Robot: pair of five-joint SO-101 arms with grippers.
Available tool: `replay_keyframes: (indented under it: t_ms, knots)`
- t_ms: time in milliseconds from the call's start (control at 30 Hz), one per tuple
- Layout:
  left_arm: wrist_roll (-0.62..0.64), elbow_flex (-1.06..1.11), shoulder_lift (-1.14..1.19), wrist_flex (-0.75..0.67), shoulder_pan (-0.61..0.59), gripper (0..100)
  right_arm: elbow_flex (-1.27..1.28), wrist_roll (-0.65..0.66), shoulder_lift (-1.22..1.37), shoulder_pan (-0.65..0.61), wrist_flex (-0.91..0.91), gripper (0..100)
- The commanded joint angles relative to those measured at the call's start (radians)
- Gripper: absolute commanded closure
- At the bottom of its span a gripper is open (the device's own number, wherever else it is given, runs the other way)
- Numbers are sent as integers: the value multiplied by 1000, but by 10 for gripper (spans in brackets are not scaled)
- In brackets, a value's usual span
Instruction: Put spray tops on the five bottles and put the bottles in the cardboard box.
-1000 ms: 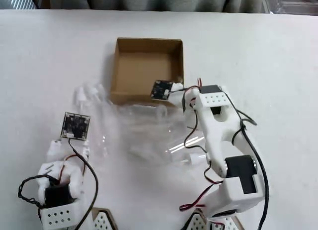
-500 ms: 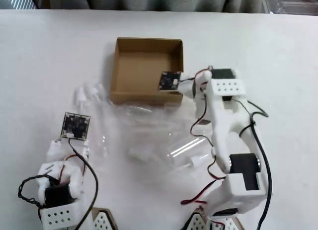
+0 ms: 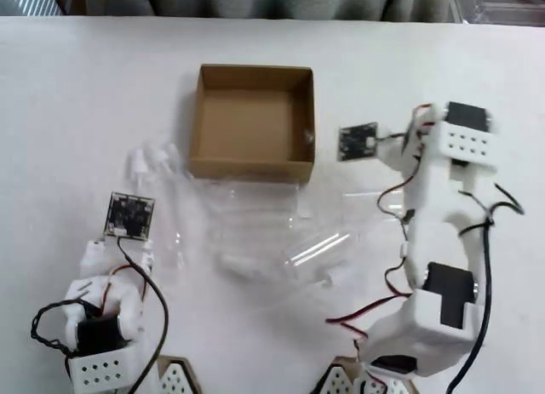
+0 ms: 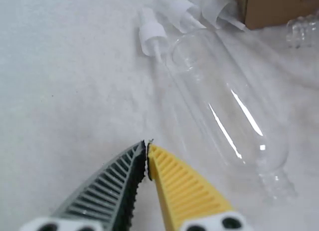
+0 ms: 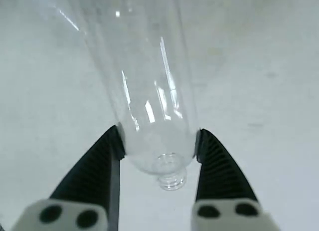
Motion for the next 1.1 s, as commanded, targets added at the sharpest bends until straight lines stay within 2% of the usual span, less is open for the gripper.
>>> replay_keyframes:
  t_ms: [0,167,267,433,633,1067]
  knots:
    - [-6,-3,-13,-26,-12,980,-44,153,-5,134,10,978]
    - [-6,-3,-13,-26,-12,980,-43,338,-4,282,8,977]
    - [-6,-3,-13,-26,-12,980,-41,347,19,326,-22,955]
    - [-6,-3,-13,-26,-12,980,-43,338,128,358,-133,809]
    - [-6,-3,-13,-37,-48,980,-49,100,222,328,-302,790]
    - [-6,-3,-13,-43,-53,980,-61,-87,134,306,-314,786]
